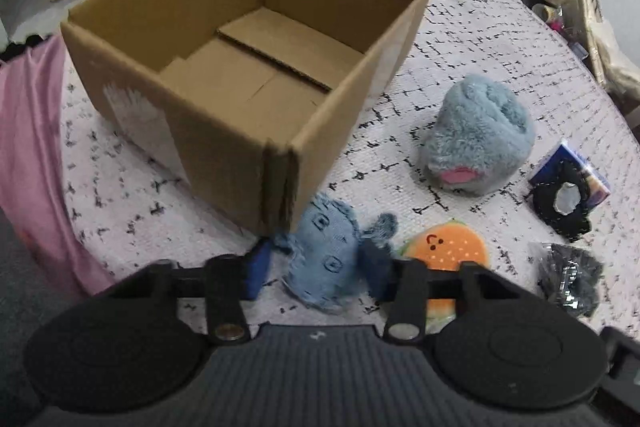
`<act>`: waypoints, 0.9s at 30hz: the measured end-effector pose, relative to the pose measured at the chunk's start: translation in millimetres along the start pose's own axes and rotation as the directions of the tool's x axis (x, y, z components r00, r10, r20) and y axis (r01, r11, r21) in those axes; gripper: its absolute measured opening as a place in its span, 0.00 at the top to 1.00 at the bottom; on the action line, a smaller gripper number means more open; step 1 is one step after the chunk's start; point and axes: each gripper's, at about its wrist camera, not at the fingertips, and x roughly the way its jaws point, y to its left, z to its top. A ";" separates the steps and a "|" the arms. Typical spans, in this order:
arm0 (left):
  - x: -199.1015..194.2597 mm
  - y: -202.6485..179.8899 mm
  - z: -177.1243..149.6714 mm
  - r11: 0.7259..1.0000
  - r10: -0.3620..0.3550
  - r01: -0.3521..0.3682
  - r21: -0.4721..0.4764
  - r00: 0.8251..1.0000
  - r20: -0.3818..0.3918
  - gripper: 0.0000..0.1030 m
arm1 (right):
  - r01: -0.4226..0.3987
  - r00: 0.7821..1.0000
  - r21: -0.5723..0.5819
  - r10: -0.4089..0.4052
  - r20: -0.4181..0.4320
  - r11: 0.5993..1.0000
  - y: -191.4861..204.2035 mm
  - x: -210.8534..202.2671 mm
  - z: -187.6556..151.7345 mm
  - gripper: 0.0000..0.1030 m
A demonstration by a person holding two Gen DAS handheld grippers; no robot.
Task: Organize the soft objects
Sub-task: 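Reach the left tool to the blue fish plush while the right tool reaches the white wrapped item, then close the left tool on the fish plush while the right tool grasps the white wrapped item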
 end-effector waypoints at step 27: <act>-49.6 2.4 -13.2 0.994 -0.108 0.106 0.038 0.992 0.061 0.76 | -0.002 0.997 -0.071 0.007 0.078 0.997 1.7 -30.6 -2.1 0.74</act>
